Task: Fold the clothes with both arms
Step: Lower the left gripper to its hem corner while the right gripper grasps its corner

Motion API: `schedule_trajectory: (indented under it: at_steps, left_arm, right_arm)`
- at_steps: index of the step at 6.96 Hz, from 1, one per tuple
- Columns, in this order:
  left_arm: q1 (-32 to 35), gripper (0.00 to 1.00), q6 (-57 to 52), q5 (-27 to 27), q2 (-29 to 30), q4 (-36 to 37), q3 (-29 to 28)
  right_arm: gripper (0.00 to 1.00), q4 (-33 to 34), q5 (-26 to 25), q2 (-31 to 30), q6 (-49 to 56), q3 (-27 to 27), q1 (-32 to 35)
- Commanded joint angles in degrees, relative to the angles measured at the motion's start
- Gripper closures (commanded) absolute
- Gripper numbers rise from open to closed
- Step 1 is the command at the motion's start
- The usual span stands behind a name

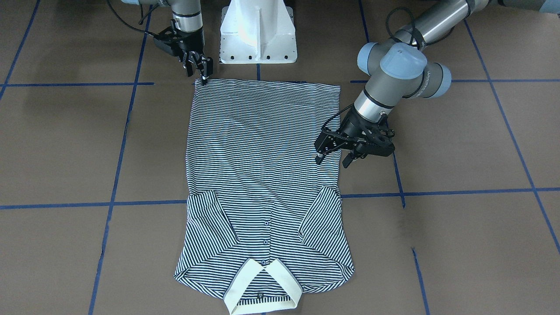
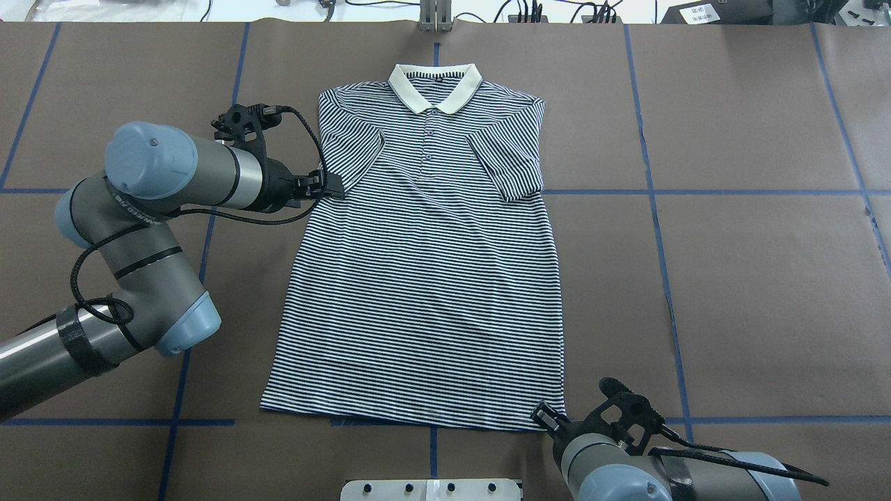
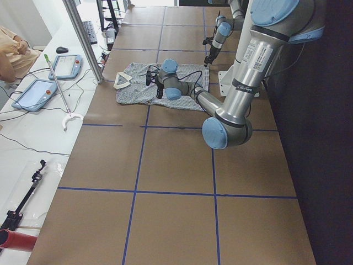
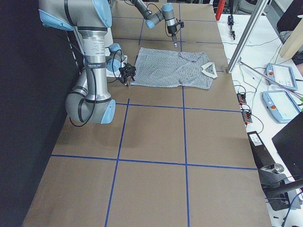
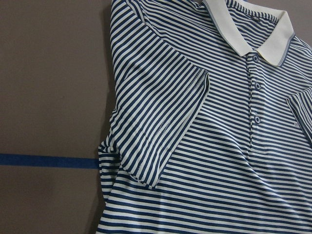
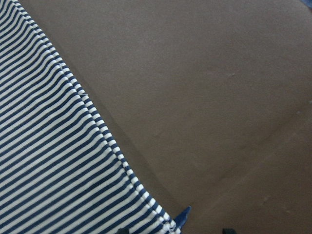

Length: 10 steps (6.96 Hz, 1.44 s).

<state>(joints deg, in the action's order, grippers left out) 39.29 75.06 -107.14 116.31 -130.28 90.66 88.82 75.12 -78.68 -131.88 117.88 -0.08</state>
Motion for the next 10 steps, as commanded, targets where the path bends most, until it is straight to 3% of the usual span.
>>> schedule_trajectory:
  at_steps: [1,2,6,7,9,10]
  left_arm:
    - [0.0,0.12,-0.08,0.0,-0.12,-0.06,-0.04]
    - [0.0,0.12,-0.08,0.09,-0.12,0.02,-0.04]
    - [-0.17,0.09,4.53,1.74,-1.17,0.11,1.62]
    - [-4.53,0.09,11.45,4.45,-2.74,2.46,7.28]
    - [-14.8,0.09,15.19,11.05,-12.02,12.62,22.73]
    - [-17.2,0.1,17.12,10.81,-15.38,16.85,28.03]
  right_arm:
    - [0.81,0.04,0.02,0.28,-0.13,-0.11,-0.01]
    - [1.0,0.04,0.11,0.54,-0.04,-0.11,-0.09]
    - [1.0,-0.05,0.28,0.46,0.05,3.03,0.34]
    - [1.0,0.03,0.37,-0.24,0.05,4.36,0.52]
    - [1.0,0.04,0.55,-2.86,0.05,6.73,0.43]
    - [1.0,0.04,0.72,-3.4,0.13,6.92,0.35]
